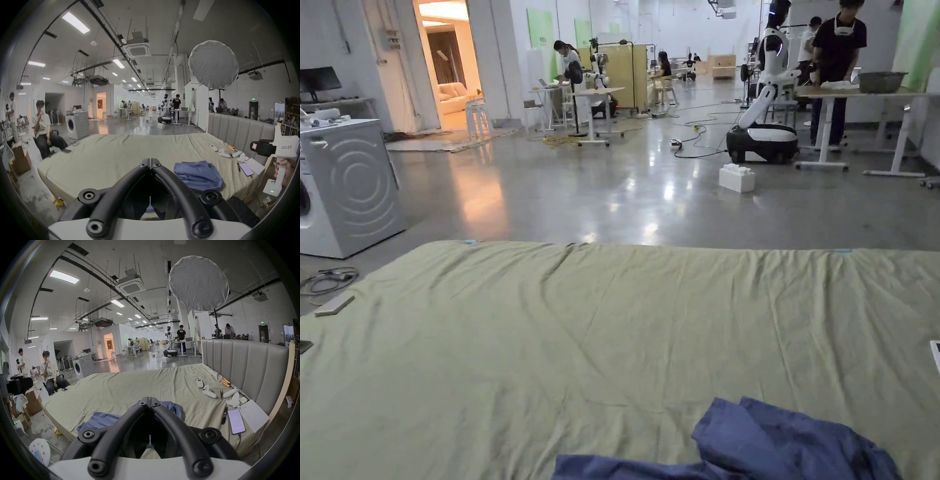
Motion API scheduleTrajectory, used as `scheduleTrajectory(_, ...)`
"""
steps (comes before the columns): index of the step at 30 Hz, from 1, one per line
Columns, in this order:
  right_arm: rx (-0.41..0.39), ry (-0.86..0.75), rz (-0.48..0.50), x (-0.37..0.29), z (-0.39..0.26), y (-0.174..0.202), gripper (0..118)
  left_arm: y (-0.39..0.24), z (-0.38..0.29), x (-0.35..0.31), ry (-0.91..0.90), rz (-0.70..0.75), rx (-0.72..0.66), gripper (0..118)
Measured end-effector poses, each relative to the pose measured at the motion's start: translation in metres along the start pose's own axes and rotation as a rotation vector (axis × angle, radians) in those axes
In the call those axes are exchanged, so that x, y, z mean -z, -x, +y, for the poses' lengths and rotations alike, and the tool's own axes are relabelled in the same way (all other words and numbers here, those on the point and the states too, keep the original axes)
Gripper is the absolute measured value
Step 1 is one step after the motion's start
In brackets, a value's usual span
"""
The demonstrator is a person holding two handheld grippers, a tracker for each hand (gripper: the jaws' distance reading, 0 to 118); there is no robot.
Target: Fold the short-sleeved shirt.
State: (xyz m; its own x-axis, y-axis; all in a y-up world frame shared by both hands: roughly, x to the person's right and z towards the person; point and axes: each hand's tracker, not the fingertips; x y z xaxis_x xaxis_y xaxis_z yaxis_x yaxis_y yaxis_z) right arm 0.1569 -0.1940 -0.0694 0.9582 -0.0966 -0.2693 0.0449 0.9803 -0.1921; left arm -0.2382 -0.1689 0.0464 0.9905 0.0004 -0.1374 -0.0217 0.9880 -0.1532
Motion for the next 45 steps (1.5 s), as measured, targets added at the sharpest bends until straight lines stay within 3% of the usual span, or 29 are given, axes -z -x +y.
scheduleTrajectory(4,-0.033,-0.007,-0.012,0.0,0.0,0.003,0,-0.001,0.0,0.008,0.022,-0.03,-0.017,0)
scheduleTrajectory(8,-0.006,0.002,-0.006,0.001,-0.004,0.001,0,0.001,-0.004,0.024,0.071,-0.084,-0.098,0)
scheduleTrajectory(11,0.01,0.028,-0.005,0.007,-0.011,-0.003,0,0.006,-0.017,0.051,0.12,-0.05,-0.062,0)
scheduleTrajectory(13,0.001,0.046,-0.011,0.011,-0.015,-0.005,0,0.014,-0.033,0.081,0.179,-0.083,-0.057,0)
scheduleTrajectory(18,-0.011,0.107,-0.019,0.016,-0.026,-0.011,0,0.042,-0.073,0.187,0.344,-0.14,-0.252,0)
scheduleTrajectory(21,-0.012,0.164,-0.03,0.019,-0.036,-0.018,0,0.053,-0.09,0.261,0.461,-0.041,-0.198,1)
scheduleTrajectory(22,-0.016,0.182,-0.045,0.021,-0.041,-0.021,0,0.058,-0.096,0.289,0.498,-0.036,-0.181,12)
scheduleTrajectory(24,-0.018,0.226,-0.064,0.025,-0.049,-0.027,0,0.061,-0.109,0.336,0.668,-0.109,-0.158,69)
scheduleTrajectory(25,-0.015,0.244,-0.074,0.027,-0.054,-0.03,0,0.06,-0.114,0.354,0.651,-0.115,-0.131,88)
scheduleTrajectory(26,-0.008,0.254,-0.087,0.028,-0.058,-0.032,0,0.061,-0.119,0.37,0.681,-0.095,-0.109,95)
scheduleTrajectory(30,0.041,0.314,-0.111,0.032,-0.072,-0.044,0,0.06,-0.143,0.419,0.83,-0.034,-0.109,91)
scheduleTrajectory(31,0.044,0.331,-0.122,0.033,-0.075,-0.047,0,0.061,-0.148,0.426,0.848,-0.041,-0.122,84)
scheduleTrajectory(33,0.046,0.352,-0.145,0.032,-0.08,-0.05,0,0.055,-0.158,0.432,0.903,-0.028,-0.105,59)
scheduleTrajectory(37,0.051,0.385,-0.154,0.032,-0.087,-0.055,0,0.036,-0.157,0.428,0.9,-0.002,0.001,54)
scheduleTrajectory(38,0.046,0.391,-0.153,0.032,-0.088,-0.056,0,0.033,-0.154,0.426,0.909,-0.01,-0.007,44)
scheduleTrajectory(40,0.041,0.399,-0.152,0.033,-0.091,-0.057,0,0.023,-0.153,0.425,0.941,-0.058,-0.052,9)
scheduleTrajectory(45,0.057,0.355,-0.116,0.072,-0.08,-0.066,0,-0.011,-0.169,0.436,1.015,-0.033,0.172,8)
